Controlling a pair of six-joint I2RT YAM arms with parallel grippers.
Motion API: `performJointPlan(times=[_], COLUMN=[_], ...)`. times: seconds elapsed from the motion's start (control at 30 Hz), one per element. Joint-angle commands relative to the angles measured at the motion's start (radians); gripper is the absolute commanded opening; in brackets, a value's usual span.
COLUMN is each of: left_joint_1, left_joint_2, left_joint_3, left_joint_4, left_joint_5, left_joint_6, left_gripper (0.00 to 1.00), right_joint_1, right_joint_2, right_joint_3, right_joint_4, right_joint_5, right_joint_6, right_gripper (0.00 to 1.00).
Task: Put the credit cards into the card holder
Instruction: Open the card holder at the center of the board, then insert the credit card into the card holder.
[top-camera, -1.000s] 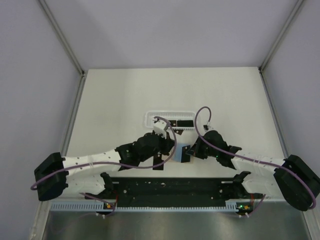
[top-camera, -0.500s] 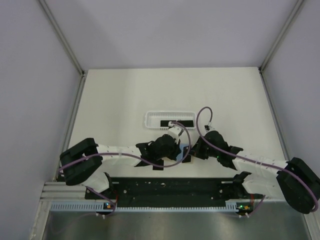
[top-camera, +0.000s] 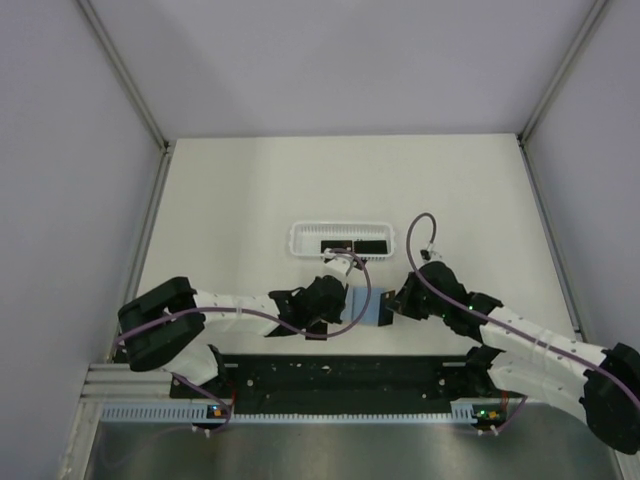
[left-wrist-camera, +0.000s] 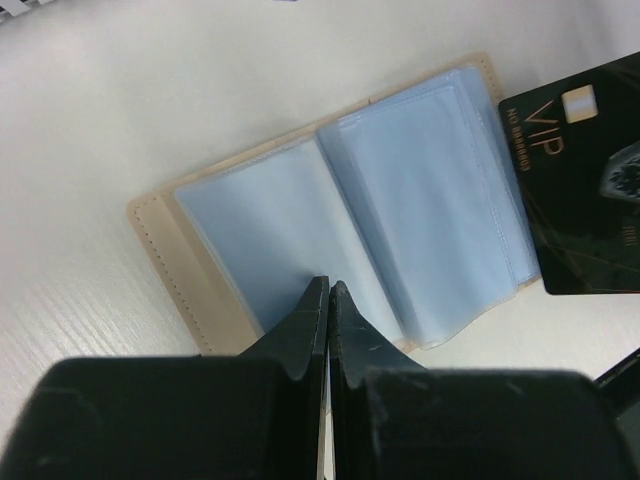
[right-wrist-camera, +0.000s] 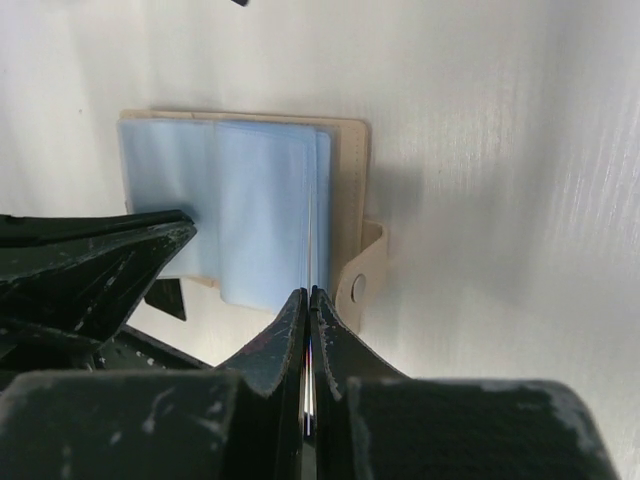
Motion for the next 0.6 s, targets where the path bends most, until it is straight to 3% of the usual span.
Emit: performJointPlan(times=[0.0,0.17,0.37,0.57], left_joint_1=[-0.002,-0.002,-0.001,-0.001], left_joint_2=[0.016,0.000,-0.033,-0.061], left_joint_3=[-0.006,-0.007,-0.024,-0.038], left_joint_4=[0.014,0.006,0.011,0.019], left_joint_5=[-0.021,-0.030,-0.038,-0.036], left_joint_6=[-0.023,-0.023,-0.033,-0.043], left_gripper=[0.00,0.00,0.00,0.00], right_joint_1=[-0.009,-0.009,-0.008,-0.005], right_joint_2=[-0.096,-0.098,0.106,0.272], right_joint_3=[0.093,0.185,0.179,0.119], right_joint_4=[-0.107,-0.061,0.205,0.373], right_joint_5=[0.058,0.022,-0.149,-0.163], right_joint_6=[-0.045,-0.072,-0.002,0.078], right_gripper=[0.00,0.00,0.00,0.00])
